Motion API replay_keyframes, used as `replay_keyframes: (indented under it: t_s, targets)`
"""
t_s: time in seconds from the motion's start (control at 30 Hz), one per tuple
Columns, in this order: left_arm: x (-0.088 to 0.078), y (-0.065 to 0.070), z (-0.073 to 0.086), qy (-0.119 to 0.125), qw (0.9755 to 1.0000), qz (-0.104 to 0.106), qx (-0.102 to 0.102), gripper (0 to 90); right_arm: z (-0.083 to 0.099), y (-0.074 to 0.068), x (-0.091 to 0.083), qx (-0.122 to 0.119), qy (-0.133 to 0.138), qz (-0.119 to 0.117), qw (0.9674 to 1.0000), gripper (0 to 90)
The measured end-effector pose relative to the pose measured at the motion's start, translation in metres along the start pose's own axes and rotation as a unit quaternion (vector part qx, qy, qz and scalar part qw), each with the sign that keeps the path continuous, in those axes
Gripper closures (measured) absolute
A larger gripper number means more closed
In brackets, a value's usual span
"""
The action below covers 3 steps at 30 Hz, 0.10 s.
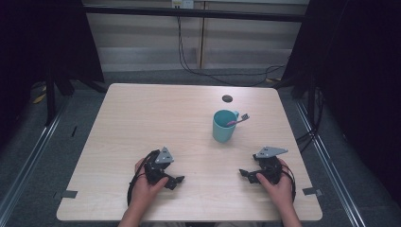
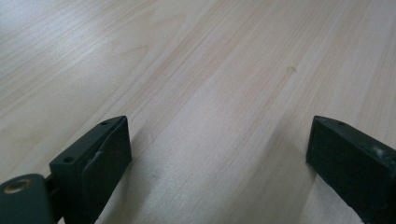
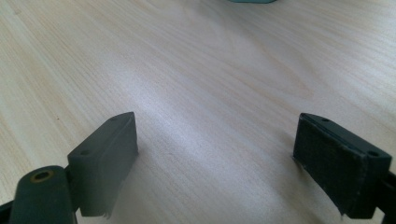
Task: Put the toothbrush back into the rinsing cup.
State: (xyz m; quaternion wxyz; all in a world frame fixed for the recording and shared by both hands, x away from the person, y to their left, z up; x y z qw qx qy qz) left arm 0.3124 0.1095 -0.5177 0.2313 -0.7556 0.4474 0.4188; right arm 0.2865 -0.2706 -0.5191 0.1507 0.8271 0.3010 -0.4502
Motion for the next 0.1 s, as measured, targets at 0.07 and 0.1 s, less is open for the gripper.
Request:
replay_keyframes:
  t_s: [0.07,0.1]
  targets:
    - [0.0000,0.0000,0.0000,0.000,1.0000,0.000,0.000,6.3,0.0000,0.0000,-0.0001,0.000,-0.001,0.001,1.0000,13.1]
    - [0.0000,0.0000,0.0000,0.000,1.0000,0.000,0.000,6.3,0.0000,0.0000,0.0000,0.000,0.000,0.000,1.0000,13.1]
Point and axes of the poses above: each handheld gripper's, and its own axes: x roughly forward along the jaws, z roughly out of its underside, y roughly to its right, the point moved 1 cm from there along x, roughly forward along the jaws, and after that the axes turned 13 degrees about -y, right-handed, at the moved point
